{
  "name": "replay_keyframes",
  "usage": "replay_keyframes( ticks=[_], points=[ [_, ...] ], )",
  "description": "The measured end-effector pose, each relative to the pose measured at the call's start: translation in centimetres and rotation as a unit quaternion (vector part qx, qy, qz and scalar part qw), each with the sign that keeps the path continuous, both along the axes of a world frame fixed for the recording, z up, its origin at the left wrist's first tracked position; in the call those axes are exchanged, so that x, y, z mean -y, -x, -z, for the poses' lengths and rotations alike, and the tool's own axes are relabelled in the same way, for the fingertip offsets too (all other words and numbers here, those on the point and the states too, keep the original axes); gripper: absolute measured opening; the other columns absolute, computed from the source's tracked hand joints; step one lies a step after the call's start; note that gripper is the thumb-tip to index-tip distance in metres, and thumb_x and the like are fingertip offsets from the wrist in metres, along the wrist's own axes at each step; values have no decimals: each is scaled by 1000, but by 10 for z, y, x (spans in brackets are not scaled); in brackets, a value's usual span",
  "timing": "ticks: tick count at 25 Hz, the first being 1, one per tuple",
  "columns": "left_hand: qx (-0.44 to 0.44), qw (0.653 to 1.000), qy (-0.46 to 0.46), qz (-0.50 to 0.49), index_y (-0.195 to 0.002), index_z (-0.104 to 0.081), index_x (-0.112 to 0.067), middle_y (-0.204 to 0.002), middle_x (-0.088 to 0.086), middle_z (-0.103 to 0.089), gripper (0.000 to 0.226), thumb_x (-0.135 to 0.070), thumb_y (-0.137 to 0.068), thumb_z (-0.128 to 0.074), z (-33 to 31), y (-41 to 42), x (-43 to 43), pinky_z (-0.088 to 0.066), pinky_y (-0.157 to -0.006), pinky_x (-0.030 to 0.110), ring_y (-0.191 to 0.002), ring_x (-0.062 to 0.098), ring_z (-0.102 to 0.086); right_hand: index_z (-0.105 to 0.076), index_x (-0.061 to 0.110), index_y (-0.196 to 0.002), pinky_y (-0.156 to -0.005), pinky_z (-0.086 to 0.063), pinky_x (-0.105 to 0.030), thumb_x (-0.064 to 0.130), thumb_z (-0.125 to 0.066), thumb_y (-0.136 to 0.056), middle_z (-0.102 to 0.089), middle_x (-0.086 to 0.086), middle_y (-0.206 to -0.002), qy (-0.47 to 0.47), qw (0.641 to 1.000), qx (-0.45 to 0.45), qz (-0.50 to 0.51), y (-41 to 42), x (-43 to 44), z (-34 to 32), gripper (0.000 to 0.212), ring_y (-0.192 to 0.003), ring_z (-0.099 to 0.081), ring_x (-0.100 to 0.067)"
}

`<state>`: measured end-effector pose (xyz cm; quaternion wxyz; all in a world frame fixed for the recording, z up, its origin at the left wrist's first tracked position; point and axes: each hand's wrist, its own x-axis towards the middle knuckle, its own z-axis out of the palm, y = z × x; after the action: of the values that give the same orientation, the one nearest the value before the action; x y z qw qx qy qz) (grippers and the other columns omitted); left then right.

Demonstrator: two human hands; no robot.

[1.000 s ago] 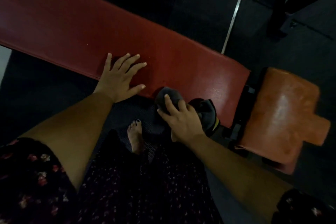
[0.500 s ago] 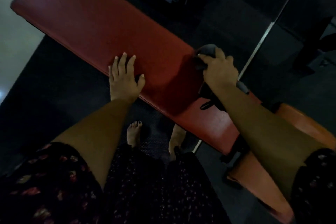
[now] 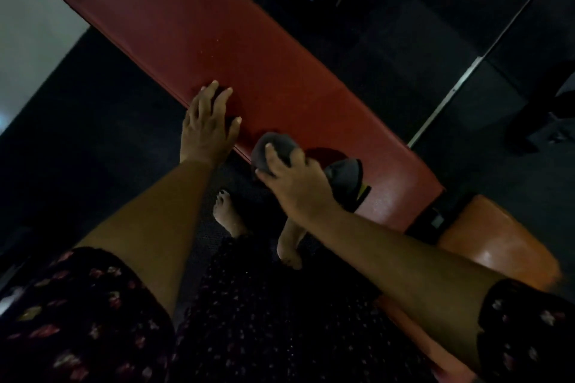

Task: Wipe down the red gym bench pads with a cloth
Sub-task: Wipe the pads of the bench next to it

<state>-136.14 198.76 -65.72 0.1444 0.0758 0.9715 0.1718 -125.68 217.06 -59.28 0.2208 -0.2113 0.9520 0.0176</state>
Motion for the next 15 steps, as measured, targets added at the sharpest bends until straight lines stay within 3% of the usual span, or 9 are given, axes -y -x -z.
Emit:
replay_keyframes(
  ticks=[2,4,8,12,15],
  points=[
    [-6,1000,-1,-8,-150,-34,-18,-160,9,-20,54,-34,-100,-49,-1,-2,-1,-20,-117,53,-145,35,-18,-53,27,-135,-72,-51,-41,24,-52,-92,-33,-10,-153,3,999,-1,-53,-1,16,1,43,-109,-50,-42],
    [-6,1000,3,-25,-150,-34,-20,-160,7,-19,53,-34,-100,-48,-3,-4,-5,-22,-115,52,-145,34,-17,-41,29,-144,-80,-48,-43,22,-47,-96,-16,-10,-159,16,998,14,-57,20,18,-1,48,-119,-41,-42],
    [12,999,11,-48,-152,-28,-26,-161,3,-13,54,-38,-101,-45,-7,-6,-8,-22,-116,49,-146,31,-12,-34,45,-145,-88,-43,-45,18,-43,-98,-7,-1,-161,0,991,6,134,86,-34,-4,55,-120,-35,-37],
    [27,998,4,-59,-153,-25,-27,-161,1,-14,55,-39,-102,-40,-6,-8,-12,-18,-119,47,-148,27,-8,-35,52,-142,-82,-44,-44,19,-46,-98,-17,0,-157,-58,969,16,240,118,-97,-1,56,-117,-38,-37],
    [29,998,2,-56,-153,-24,-28,-161,-1,-15,55,-41,-102,-40,-6,-7,-9,-16,-119,45,-148,25,-7,-36,49,-143,-81,-44,-43,20,-51,-97,-21,-4,-154,-64,956,16,285,134,-91,0,56,-119,-37,-37]
  ],
)
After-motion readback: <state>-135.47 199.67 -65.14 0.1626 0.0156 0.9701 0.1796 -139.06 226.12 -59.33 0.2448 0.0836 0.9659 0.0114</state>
